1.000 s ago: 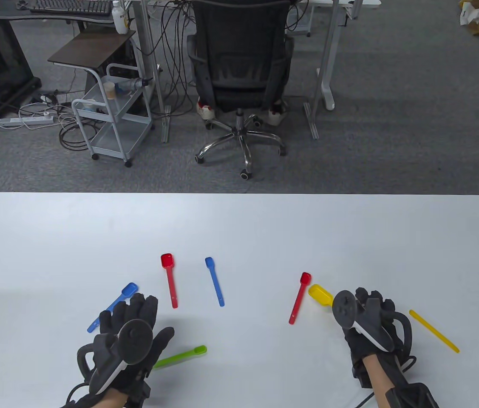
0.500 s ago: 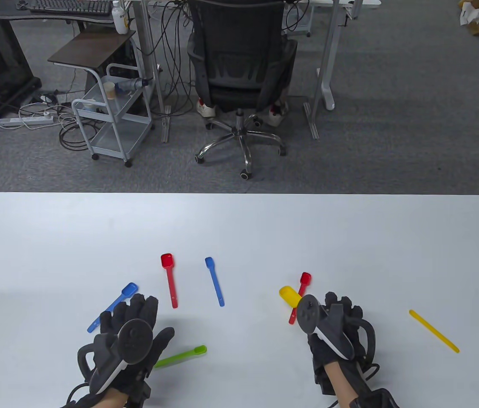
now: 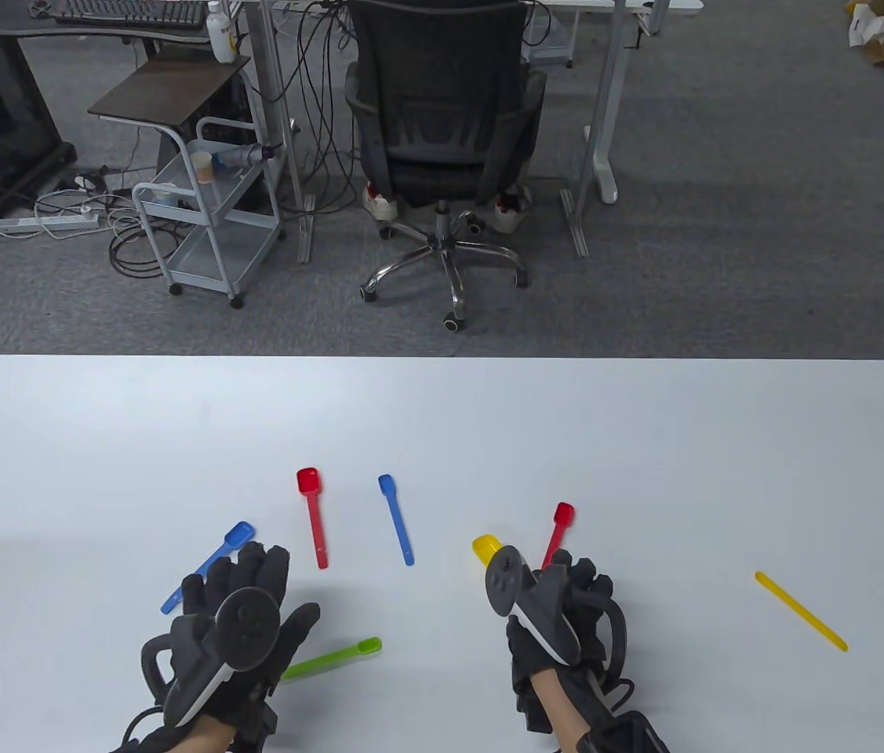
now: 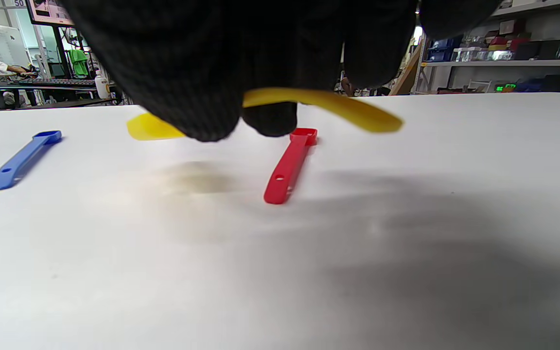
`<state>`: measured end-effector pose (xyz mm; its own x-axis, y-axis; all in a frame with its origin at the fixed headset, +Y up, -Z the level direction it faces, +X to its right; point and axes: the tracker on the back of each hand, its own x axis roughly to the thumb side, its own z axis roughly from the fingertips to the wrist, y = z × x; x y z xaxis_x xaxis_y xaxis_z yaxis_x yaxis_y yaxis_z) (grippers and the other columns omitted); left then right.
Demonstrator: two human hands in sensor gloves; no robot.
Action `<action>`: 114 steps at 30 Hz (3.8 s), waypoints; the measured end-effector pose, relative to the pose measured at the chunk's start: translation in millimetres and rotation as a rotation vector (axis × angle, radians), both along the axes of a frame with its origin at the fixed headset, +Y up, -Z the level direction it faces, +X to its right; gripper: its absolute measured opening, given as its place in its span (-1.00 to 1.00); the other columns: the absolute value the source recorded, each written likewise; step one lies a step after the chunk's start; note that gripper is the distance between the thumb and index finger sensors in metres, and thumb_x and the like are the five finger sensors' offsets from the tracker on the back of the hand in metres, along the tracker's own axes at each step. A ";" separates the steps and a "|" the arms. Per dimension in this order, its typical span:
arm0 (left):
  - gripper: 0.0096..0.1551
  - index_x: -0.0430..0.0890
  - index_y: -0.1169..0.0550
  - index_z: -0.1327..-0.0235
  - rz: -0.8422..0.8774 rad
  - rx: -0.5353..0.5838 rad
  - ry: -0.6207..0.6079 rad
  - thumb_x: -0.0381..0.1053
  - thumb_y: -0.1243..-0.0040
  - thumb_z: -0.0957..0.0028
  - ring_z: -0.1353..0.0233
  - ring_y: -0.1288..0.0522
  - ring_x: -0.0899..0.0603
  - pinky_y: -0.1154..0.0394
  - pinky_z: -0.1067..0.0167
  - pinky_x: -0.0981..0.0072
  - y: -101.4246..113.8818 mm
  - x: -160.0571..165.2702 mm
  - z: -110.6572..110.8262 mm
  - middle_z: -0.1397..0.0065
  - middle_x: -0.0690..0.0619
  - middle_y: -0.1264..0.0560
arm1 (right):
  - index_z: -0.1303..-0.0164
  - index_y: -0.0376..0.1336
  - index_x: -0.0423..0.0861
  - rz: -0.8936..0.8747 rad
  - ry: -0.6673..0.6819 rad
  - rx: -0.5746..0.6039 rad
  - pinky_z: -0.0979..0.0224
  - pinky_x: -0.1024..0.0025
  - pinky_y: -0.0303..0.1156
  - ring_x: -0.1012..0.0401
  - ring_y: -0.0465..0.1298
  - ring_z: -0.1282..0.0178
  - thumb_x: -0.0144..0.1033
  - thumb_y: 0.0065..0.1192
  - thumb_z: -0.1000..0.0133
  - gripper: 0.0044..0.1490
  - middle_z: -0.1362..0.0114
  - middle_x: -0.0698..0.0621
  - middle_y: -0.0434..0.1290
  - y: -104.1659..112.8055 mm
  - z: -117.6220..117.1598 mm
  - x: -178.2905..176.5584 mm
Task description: Nest measuring spoons
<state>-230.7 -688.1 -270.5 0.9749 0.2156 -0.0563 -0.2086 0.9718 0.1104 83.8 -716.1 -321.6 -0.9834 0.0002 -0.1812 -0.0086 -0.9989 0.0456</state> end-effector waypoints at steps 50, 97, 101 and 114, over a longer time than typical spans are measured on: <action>-0.02 0.14 -0.37 -0.62 0.002 -0.024 0.029 0.48 -0.26 0.10 -0.71 -0.33 -0.47 -0.10 -0.58 -0.42 -0.1 -3.7 -2.8 -0.76 -0.01 -0.29 | -0.54 0.30 -0.19 -0.002 -0.001 0.004 -0.47 -0.43 0.15 -0.47 0.26 -0.57 0.10 0.30 -0.08 -0.09 -0.75 -0.45 0.17 -7.6 21.0 -47.5; -0.07 0.13 -0.45 -0.55 -0.111 -0.020 0.041 0.47 -0.27 0.11 -0.65 -0.46 -0.41 -0.25 -0.58 -0.33 -10.3 27.3 -12.9 -0.68 -0.01 -0.41 | -0.59 0.24 -0.15 -0.061 -0.074 0.146 -0.53 -0.34 0.16 -0.38 0.28 -0.61 0.11 0.24 -0.10 -0.09 -0.75 -0.35 0.21 -3.7 27.9 131.4; -0.07 0.13 -0.45 -0.55 -0.134 -0.019 0.049 0.47 -0.27 0.11 -0.65 -0.46 -0.41 -0.25 -0.58 -0.33 -7.2 33.6 -17.8 -0.68 -0.01 -0.41 | -0.59 0.24 -0.15 -0.073 -0.066 0.152 -0.52 -0.34 0.16 -0.38 0.27 -0.62 0.11 0.24 -0.10 -0.09 -0.75 -0.35 0.21 -2.0 28.7 130.8; -0.08 0.12 -0.46 -0.55 -0.153 -0.080 0.143 0.47 -0.27 0.10 -0.65 -0.45 -0.41 -0.24 -0.58 -0.33 -2.4 45.9 -53.5 -0.67 -0.02 -0.41 | -0.60 0.24 -0.16 -0.125 -0.077 0.175 -0.52 -0.34 0.16 -0.38 0.27 -0.62 0.09 0.23 -0.11 -0.10 -0.76 -0.35 0.21 4.9 31.3 136.4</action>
<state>-184.9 -690.5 -324.0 0.9767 0.0548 -0.2076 -0.0455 0.9977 0.0495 220.2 -711.1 -290.3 -0.9570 0.1592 -0.2427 -0.1296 -0.9825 -0.1335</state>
